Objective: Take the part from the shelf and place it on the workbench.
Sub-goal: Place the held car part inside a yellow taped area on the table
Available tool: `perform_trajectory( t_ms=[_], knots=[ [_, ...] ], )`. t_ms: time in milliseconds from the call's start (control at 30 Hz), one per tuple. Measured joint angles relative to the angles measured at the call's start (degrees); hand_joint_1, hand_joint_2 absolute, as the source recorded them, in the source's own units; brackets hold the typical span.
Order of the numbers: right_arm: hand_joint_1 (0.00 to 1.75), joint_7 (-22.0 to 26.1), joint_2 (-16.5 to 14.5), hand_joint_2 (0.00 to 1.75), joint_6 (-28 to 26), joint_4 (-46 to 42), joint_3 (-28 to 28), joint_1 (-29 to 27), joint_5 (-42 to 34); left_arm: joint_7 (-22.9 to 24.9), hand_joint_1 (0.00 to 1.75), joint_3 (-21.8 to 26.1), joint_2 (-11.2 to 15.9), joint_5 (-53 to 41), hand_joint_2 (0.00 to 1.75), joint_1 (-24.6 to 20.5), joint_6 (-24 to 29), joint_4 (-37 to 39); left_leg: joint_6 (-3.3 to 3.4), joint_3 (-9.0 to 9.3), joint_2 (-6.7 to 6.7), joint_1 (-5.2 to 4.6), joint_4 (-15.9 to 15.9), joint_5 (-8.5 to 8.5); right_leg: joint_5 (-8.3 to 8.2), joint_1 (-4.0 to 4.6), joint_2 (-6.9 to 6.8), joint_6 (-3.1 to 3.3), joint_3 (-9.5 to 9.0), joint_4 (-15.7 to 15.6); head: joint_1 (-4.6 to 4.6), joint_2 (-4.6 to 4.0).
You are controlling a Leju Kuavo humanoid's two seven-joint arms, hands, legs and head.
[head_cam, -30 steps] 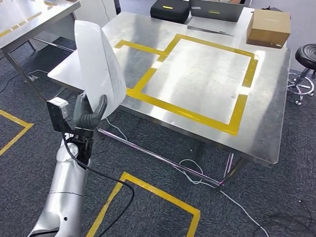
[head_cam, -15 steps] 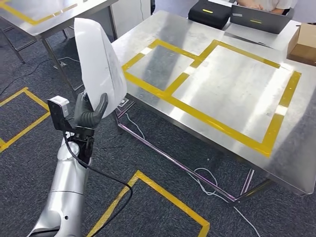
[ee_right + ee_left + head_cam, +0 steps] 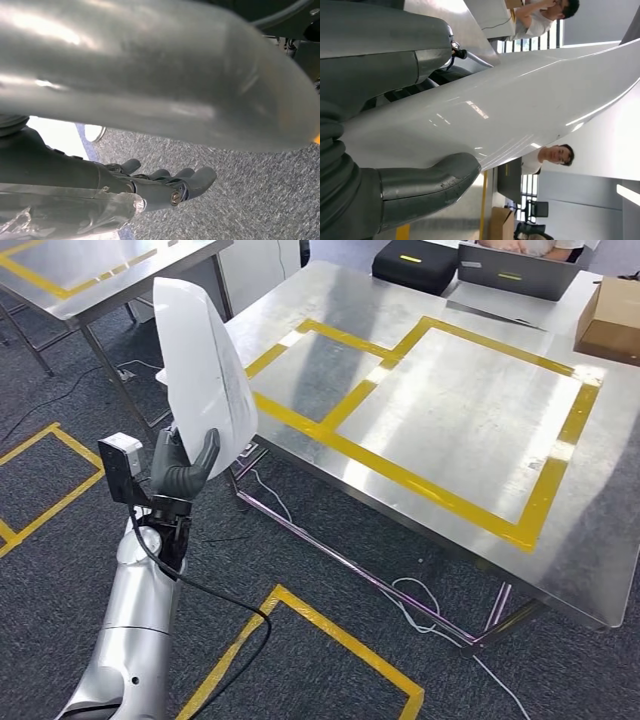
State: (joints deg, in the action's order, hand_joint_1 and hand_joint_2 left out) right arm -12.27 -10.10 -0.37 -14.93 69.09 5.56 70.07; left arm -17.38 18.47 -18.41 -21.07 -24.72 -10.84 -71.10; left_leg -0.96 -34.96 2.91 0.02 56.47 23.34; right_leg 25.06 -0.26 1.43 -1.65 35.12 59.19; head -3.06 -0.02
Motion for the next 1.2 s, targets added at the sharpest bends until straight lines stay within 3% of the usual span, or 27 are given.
perform_trajectory(
  t_ms=[67, 200, 267, 333, 367, 400, 433, 500, 533, 567, 633, 700, 767, 833, 867, 900, 933, 967, 1000, 1033, 1100, 1200],
  knots=[
    [0.0, 0.04, -0.01, 0.0, 0.06, 0.0, 0.0, -0.01, -0.1, 0.0, 1.75, 0.0, -0.01, -0.05, 1.75, -0.01, -0.01, 0.0, 0.07, -0.04, -0.01, -0.06, 0.08, 0.08, -0.07, -0.11, -0.01, -0.07, -0.06, -0.16, 0.01, 0.0],
    [0.0, 0.05, -0.06, 0.0, 0.09, -0.01, 0.0, 0.07, -0.13, -0.02, 1.75, -0.1, -0.1, -0.1, 1.75, -0.19, -0.01, -0.08, 1.36, 1.02, -0.18, 0.09, -1.8, -0.5, -0.02, -0.19, -0.11, -0.94, -0.28, -0.65, 0.03, 0.0],
    [0.0, 0.06, -0.06, 0.0, 0.09, -0.02, 0.0, 0.09, -0.13, -0.02, 1.75, -0.14, -0.19, -0.09, 1.75, -0.35, -0.02, -0.13, 1.52, 2.01, -0.43, 0.49, -3.09, -1.06, 2.28, -0.18, -0.47, -1.31, 1.63, 3.48, 0.34, 0.0],
    [0.0, 0.03, -0.07, 0.0, 0.09, -0.02, 0.0, 0.04, -0.13, -0.01, 1.75, -0.11, -0.21, -0.07, 1.75, -0.29, -0.03, -0.11, 1.49, 2.24, -0.57, 0.6, -3.19, -0.94, 5.43, -0.46, -0.76, -1.84, 5.32, 10.69, 0.59, 0.0],
    [0.0, 0.02, -0.07, 0.0, 0.09, -0.02, 0.01, 0.0, -0.13, 0.0, 1.75, -0.09, -0.2, -0.07, 1.75, -0.17, -0.03, -0.11, 1.33, 2.27, -0.57, 0.68, -3.11, -0.77, 5.99, -0.63, -0.83, -2.12, 6.68, 13.1, 0.62, 0.0],
    [0.0, 0.01, -0.07, 0.0, 0.11, -0.02, 0.01, -0.05, -0.13, 0.0, 1.75, -0.08, -0.19, -0.07, 1.75, -0.08, -0.04, -0.11, 1.1, 2.31, -0.55, 0.81, -2.97, -0.54, 5.52, -0.81, -0.87, -2.43, 7.1, 13.56, 0.63, 0.0],
    [0.0, 0.01, -0.07, 0.0, 0.17, -0.02, 0.01, -0.08, -0.13, 0.01, 1.75, -0.07, -0.17, -0.07, 1.75, -0.03, -0.05, -0.11, 0.76, 2.37, -0.52, 1.03, -2.71, -0.23, 4.01, -1.03, -0.89, -2.78, 6.32, 11.75, 0.65, 0.0],
    [0.0, 0.07, -0.11, 0.0, 0.41, 0.0, 0.01, -0.04, -0.14, 0.01, 1.75, -0.05, -0.14, -0.05, 1.75, -0.06, -0.07, -0.11, -0.19, 2.4, -0.44, 1.46, -1.69, 0.73, 0.61, -1.54, -0.71, -3.66, 2.66, 4.62, 0.72, 0.0],
    [0.0, 0.11, -0.19, 0.0, 0.56, 0.03, 0.01, 0.0, -0.16, 0.01, 1.75, -0.04, -0.13, -0.04, 1.75, -0.1, -0.07, -0.11, -0.69, 2.31, -0.41, 1.56, -1.06, 1.3, -0.15, -1.68, -0.43, -3.56, 1.09, 1.87, 0.78, 0.0],
    [0.0, 0.17, -0.27, 0.0, 0.66, 0.07, 0.02, 0.02, -0.2, 0.0, 1.75, -0.03, -0.12, -0.02, 1.75, -0.15, -0.07, -0.11, -1.08, 2.24, -0.39, 1.57, -0.6, 1.77, -0.2, -1.72, -0.17, -3.17, 0.16, 0.41, 0.81, 0.0],
    [0.0, 0.29, -0.38, 0.0, 0.77, 0.11, 0.02, 0.02, -0.28, -0.01, 1.75, -0.03, -0.11, 0.01, 1.75, -0.2, -0.05, -0.11, -1.54, 2.33, -0.33, 1.56, -0.42, 2.24, 0.54, -1.52, 0.14, -1.62, -0.17, 0.3, 0.8, 0.0],
    [0.0, 0.41, -0.37, 0.0, 0.82, 0.11, 0.02, -0.02, -0.32, -0.02, 1.75, -0.03, -0.08, 0.03, 1.75, -0.25, -0.02, -0.13, -1.87, 2.43, -0.78, 1.66, 0.03, 2.68, 0.99, -1.45, 0.08, -0.55, -0.55, 0.42, 0.62, 0.0],
    [0.0, 0.48, -0.37, 0.0, 0.87, 0.11, 0.02, -0.08, -0.32, -0.02, 1.75, -0.05, -0.05, 0.04, 1.75, -0.35, -0.01, -0.15, -2.11, 0.14, -1.73, 1.59, 4.53, 4.41, 1.48, -1.5, -0.13, 0.31, -1.32, 0.29, 0.43, 0.0],
    [0.0, 0.56, -0.37, 0.0, 0.89, 0.11, 0.02, -0.14, -0.32, -0.02, 1.75, -0.05, -0.05, 0.07, 1.75, -0.31, -0.02, -0.14, -2.15, -4.95, -2.22, 1.48, 12.57, 6.75, 2.22, -1.48, -0.4, 0.7, -2.13, 0.21, 0.36, 0.0],
    [0.0, 0.6, -0.37, 0.0, 0.89, 0.11, 0.02, -0.2, -0.32, -0.02, 1.75, -0.04, -0.03, 0.09, 1.75, -0.22, -0.03, -0.13, -2.09, -7.33, -2.23, 1.47, 15.62, 7.08, 2.68, -1.47, -0.48, 0.71, -2.63, 0.2, 0.35, 0.0],
    [0.0, 0.63, -0.37, 0.0, 0.89, 0.11, 0.03, -0.31, -0.32, -0.02, 1.75, -0.02, 0.0, 0.13, 1.75, -0.14, -0.03, -0.11, -1.96, -8.88, -2.23, 1.47, 16.84, 6.27, 3.23, -1.47, -0.5, 0.65, -3.25, 0.2, 0.34, 0.0],
    [0.0, 0.65, -0.38, 0.0, 0.89, 0.11, 0.03, -0.42, -0.32, -0.02, 1.75, 0.0, 0.04, 0.16, 1.75, -0.09, -0.04, -0.11, -1.75, -9.3, -2.23, 1.45, 15.82, 4.24, 3.85, -1.49, -0.5, 0.51, -4.04, 0.17, 0.35, 0.0],
    [0.0, 0.66, -0.38, 0.0, 0.89, 0.11, 0.04, -0.51, -0.32, -0.02, 1.75, 0.02, 0.08, 0.18, 1.75, -0.09, -0.04, -0.11, -1.5, -8.67, -2.28, 1.42, 12.85, 1.38, 4.54, -1.52, -0.5, 0.28, -4.95, 0.14, 0.35, 0.0],
    [0.0, 0.69, -0.39, 0.0, 0.89, 0.11, 0.04, -0.58, -0.32, -0.03, 1.75, 0.02, 0.13, 0.2, 1.75, -0.1, -0.03, -0.11, -1.28, -7.48, -2.48, 1.37, 9.02, -1.49, 5.26, -1.56, -0.51, -0.02, -5.68, 0.03, 0.35, 0.0],
    [0.0, 0.71, -0.39, 0.0, 0.89, 0.11, 0.04, -0.57, -0.33, -0.03, 1.75, 0.02, 0.17, 0.2, 1.75, -0.13, -0.03, -0.1, -1.15, -6.11, -2.68, 1.16, 5.67, -3.15, 5.97, -1.51, -0.49, -0.41, -6.34, -0.09, 0.36, 0.0],
    [0.0, 0.76, -0.39, 0.0, 0.89, 0.11, 0.04, -0.47, -0.33, -0.05, 1.75, -0.03, 0.16, 0.2, 1.75, -0.2, -0.03, -0.08, -0.9, -4.35, -3.0, 0.77, 1.91, -3.1, 6.85, -1.37, -0.59, -1.26, -7.45, -0.85, 0.31, 0.0],
    [0.0, 0.8, -0.39, 0.0, 0.9, 0.11, 0.04, -0.34, -0.32, -0.1, 1.75, -0.05, 0.1, 0.2, 1.75, -0.27, -0.01, -0.11, 0.18, -2.91, -2.68, 0.67, 0.74, -1.16, 6.86, -1.34, -1.01, -2.31, -9.47, -1.9, 0.37, 0.0]
  ],
)
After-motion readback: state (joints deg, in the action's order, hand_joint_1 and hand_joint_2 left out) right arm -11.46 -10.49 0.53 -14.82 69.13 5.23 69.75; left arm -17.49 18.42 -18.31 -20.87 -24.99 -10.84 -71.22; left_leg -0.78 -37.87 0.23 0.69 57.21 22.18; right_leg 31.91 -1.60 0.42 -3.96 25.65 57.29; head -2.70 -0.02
